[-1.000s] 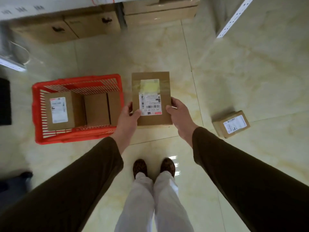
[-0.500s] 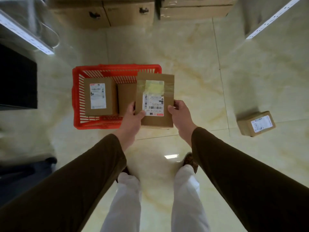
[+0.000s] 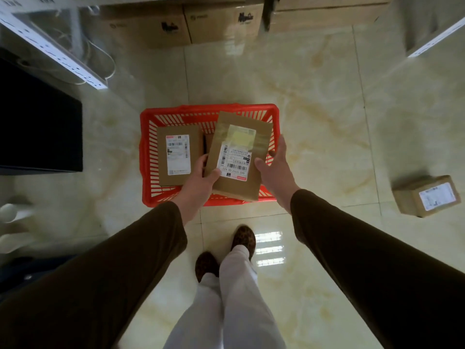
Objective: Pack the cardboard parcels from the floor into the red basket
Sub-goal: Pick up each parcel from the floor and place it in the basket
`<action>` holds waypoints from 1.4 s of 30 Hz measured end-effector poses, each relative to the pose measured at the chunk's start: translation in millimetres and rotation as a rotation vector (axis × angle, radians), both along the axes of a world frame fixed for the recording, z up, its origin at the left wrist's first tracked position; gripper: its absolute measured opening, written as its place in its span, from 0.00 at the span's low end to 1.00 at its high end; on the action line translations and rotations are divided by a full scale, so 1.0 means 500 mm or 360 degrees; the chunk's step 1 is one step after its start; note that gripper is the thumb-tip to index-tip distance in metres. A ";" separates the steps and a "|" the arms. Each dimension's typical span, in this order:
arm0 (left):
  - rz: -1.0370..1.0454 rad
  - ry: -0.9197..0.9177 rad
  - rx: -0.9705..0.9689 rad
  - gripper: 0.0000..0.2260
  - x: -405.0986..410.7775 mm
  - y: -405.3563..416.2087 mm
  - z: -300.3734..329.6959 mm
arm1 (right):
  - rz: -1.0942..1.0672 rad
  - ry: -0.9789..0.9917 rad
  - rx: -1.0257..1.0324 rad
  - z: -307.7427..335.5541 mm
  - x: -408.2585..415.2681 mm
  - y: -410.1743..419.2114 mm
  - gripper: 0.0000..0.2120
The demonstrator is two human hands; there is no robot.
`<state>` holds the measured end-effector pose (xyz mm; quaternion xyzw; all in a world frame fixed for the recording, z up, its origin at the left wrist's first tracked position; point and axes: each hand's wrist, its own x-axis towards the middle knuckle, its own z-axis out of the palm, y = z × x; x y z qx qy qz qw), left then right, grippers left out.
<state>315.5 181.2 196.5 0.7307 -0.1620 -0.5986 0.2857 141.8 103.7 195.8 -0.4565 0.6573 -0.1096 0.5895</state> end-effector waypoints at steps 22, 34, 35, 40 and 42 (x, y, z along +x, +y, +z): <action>-0.0564 0.0030 -0.0097 0.20 0.109 -0.097 -0.155 | -0.0399 0.0035 0.0066 -0.157 -0.013 -0.012 0.30; -0.0596 -0.0186 -0.0112 0.22 0.127 -0.203 -0.166 | -0.0907 0.0073 0.0164 -0.204 0.016 0.096 0.27; -0.0646 -0.0216 -0.0111 0.21 0.127 -0.215 -0.166 | -0.0889 0.0073 0.0176 -0.206 0.022 0.104 0.30; -0.1093 -0.0331 -0.0176 0.21 0.126 -0.264 -0.161 | -0.0824 0.0061 0.0306 -0.226 0.048 0.110 0.26; -0.1250 -0.0338 -0.0180 0.24 0.128 -0.275 -0.166 | -0.0913 0.0010 0.0369 -0.233 0.057 0.100 0.26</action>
